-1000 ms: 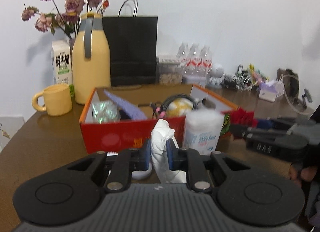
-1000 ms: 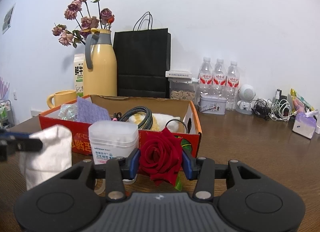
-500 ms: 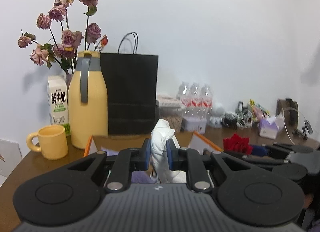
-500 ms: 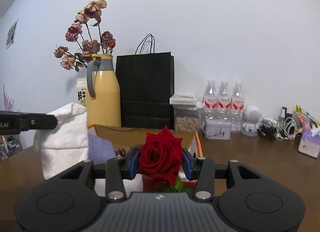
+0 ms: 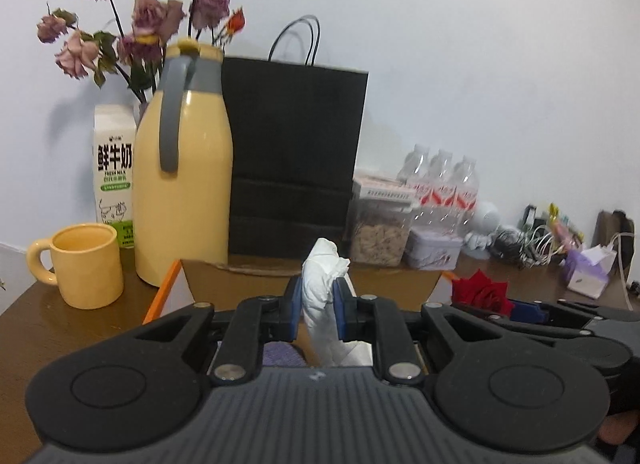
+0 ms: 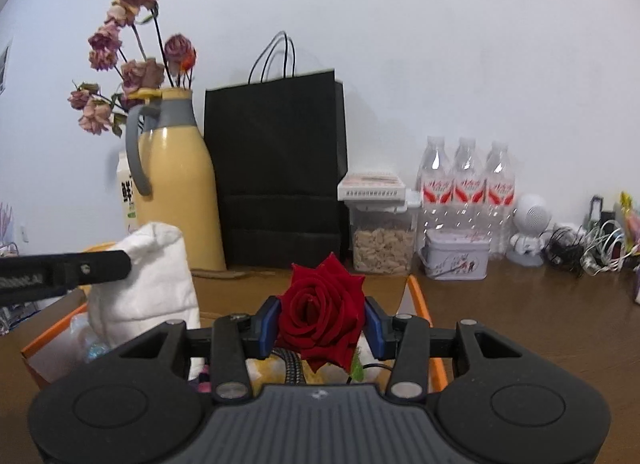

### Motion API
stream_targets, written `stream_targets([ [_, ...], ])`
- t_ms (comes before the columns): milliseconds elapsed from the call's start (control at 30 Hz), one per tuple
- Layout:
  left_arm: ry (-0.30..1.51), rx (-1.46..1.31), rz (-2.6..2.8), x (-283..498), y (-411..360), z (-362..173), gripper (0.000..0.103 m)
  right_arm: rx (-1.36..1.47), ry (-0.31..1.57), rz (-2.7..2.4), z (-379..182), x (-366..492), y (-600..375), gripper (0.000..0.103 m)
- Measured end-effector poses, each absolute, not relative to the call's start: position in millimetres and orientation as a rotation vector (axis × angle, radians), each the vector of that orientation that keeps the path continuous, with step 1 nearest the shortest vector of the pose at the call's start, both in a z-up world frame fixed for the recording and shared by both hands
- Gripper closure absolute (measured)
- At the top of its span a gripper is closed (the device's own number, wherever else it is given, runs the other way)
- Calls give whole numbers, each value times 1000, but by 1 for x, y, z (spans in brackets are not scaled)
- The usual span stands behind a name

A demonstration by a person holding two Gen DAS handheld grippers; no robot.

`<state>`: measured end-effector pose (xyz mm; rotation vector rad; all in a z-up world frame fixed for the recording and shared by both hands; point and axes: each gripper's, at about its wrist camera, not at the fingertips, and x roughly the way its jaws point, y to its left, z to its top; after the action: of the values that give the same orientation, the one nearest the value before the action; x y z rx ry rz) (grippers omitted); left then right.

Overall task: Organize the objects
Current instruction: 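Carry the white cloth and red rose into the box and open both grippers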

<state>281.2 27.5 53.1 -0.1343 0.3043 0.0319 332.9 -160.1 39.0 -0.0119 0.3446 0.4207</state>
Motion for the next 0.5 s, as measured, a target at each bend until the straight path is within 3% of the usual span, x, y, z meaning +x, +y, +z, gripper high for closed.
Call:
stream_targets([
  [200, 340, -127, 44, 293, 31, 40, 83, 1, 393, 421, 26, 344, -166, 58],
  [233, 345, -127, 47, 294, 31, 39, 75, 3, 397, 418, 25, 345, -167, 55],
  [267, 347, -124, 47, 294, 31, 37, 60, 5, 398, 418, 25, 344, -168, 51],
  [300, 345, -120, 48, 294, 31, 36, 51, 7, 397, 416, 25, 344, -168, 43],
  [367, 334, -115, 60, 292, 30, 36, 9, 13, 388, 413, 25, 342, -169, 21],
  [400, 323, -115, 72, 291, 30, 36, 0, 16, 382, 413, 25, 341, -170, 7],
  [433, 306, -116, 91, 289, 30, 37, 0, 19, 375, 410, 25, 339, -170, 0],
  [500, 302, -114, 108, 288, 31, 39, 0, 15, 369, 395, 25, 337, -171, 0],
])
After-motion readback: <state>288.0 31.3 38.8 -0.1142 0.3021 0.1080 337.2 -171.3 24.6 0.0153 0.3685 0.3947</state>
